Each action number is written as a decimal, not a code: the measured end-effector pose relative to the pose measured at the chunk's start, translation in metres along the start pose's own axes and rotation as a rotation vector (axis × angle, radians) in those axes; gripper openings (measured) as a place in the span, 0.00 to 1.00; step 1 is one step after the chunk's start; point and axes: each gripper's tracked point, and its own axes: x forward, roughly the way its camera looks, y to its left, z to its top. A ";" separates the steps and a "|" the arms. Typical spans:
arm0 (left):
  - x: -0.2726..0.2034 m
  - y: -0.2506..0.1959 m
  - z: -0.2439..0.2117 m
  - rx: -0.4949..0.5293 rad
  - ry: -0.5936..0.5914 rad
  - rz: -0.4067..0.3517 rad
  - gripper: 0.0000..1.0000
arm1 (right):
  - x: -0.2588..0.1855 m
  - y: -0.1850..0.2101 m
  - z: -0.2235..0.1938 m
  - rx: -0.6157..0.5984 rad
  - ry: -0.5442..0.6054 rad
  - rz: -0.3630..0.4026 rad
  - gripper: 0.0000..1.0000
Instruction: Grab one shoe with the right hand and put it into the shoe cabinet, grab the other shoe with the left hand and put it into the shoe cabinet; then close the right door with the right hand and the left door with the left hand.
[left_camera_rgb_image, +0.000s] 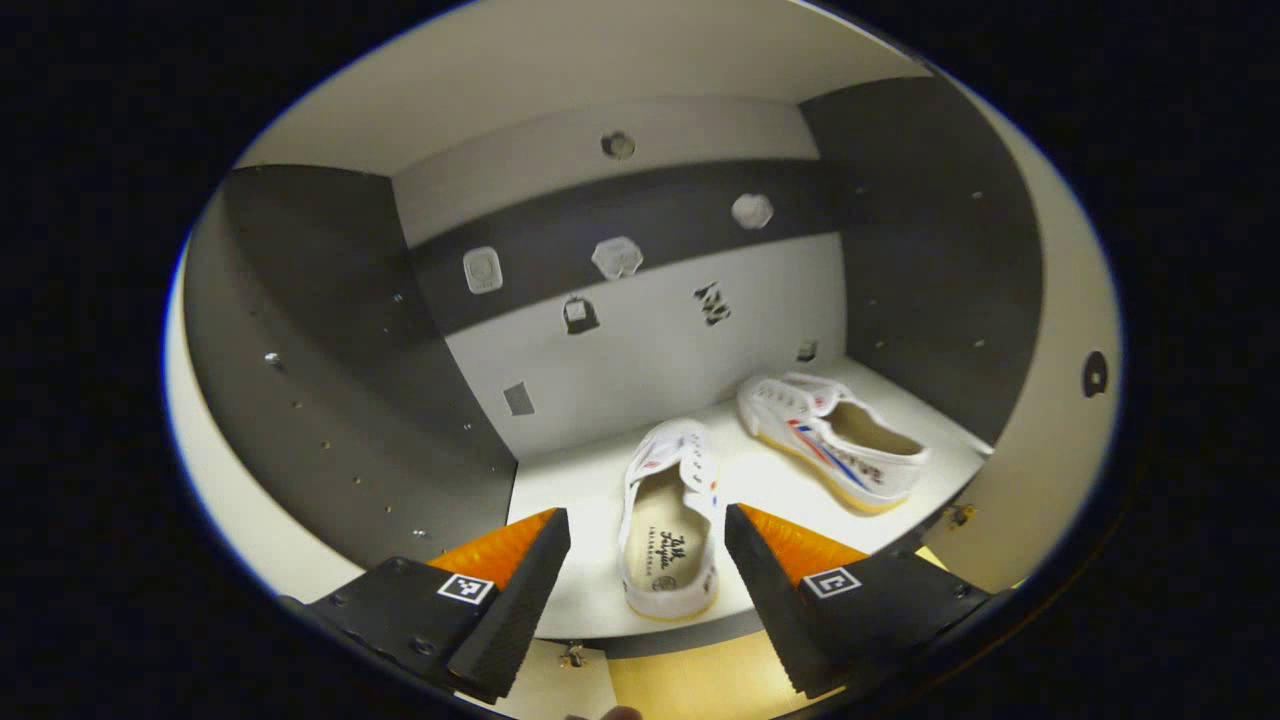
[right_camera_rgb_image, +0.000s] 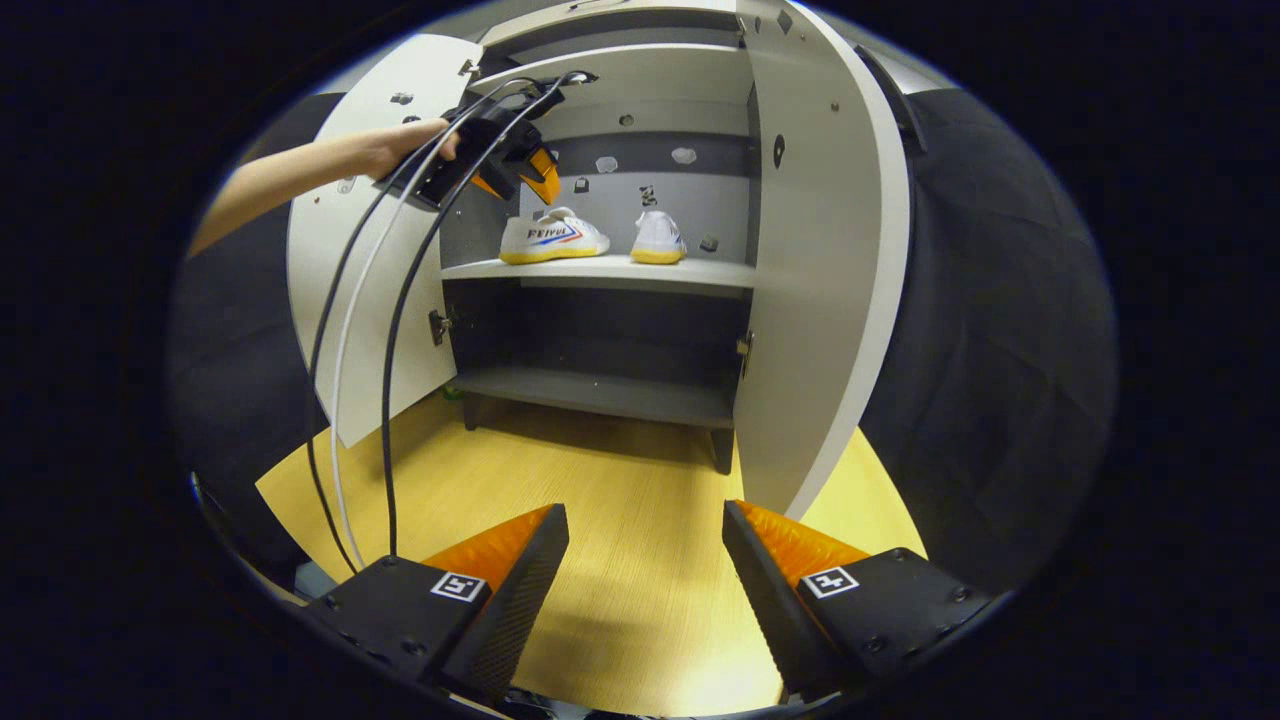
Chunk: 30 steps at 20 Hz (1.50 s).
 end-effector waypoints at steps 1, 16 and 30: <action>-0.022 -0.004 0.004 -0.001 -0.059 -0.005 0.96 | -0.006 -0.001 0.007 -0.010 -0.014 -0.011 0.98; -0.231 -0.052 -0.152 -0.282 -0.288 -0.152 0.96 | -0.107 -0.054 0.136 0.070 -0.248 -0.337 0.98; -0.267 -0.081 -0.171 -0.302 -0.279 -0.048 0.95 | -0.107 -0.188 0.240 0.167 -0.423 -0.303 0.98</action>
